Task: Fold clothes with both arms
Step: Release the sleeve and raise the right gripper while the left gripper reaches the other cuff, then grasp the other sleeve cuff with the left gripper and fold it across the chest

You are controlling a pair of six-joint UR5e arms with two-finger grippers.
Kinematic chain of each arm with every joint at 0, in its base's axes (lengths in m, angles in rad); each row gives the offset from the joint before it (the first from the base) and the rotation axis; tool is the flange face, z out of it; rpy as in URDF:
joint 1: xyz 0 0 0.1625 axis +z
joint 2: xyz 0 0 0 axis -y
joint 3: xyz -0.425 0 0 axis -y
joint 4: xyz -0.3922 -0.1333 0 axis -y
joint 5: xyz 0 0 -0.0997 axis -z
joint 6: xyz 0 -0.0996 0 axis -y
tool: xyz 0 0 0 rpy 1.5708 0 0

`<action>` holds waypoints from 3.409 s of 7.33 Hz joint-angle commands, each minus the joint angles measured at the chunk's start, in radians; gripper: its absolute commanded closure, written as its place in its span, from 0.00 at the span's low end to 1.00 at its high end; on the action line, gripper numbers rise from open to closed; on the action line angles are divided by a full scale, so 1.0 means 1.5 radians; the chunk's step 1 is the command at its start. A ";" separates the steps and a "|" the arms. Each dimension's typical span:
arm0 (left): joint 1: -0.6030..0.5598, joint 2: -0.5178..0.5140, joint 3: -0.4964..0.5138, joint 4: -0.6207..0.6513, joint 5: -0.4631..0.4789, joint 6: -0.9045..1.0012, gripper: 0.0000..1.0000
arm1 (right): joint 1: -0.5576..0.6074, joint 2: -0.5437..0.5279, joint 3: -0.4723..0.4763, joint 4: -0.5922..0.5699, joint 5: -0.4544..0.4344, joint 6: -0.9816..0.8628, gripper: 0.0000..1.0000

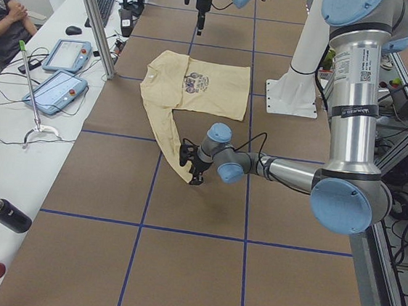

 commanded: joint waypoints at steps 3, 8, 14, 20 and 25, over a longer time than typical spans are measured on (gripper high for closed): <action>0.004 0.000 -0.001 0.000 0.000 -0.003 0.37 | 0.004 0.000 -0.001 0.000 0.000 -0.001 0.00; 0.007 0.000 -0.004 0.000 0.001 -0.005 0.93 | 0.007 0.000 -0.001 0.000 0.002 -0.001 0.00; 0.001 0.015 -0.097 0.002 -0.043 -0.008 1.00 | 0.027 -0.017 0.001 0.001 0.027 -0.002 0.00; -0.159 -0.185 -0.164 0.077 -0.269 -0.159 1.00 | 0.079 -0.226 0.090 -0.001 0.054 -0.066 0.00; -0.094 -0.633 0.025 0.259 -0.278 -0.381 1.00 | 0.131 -0.311 0.114 -0.001 0.061 -0.145 0.00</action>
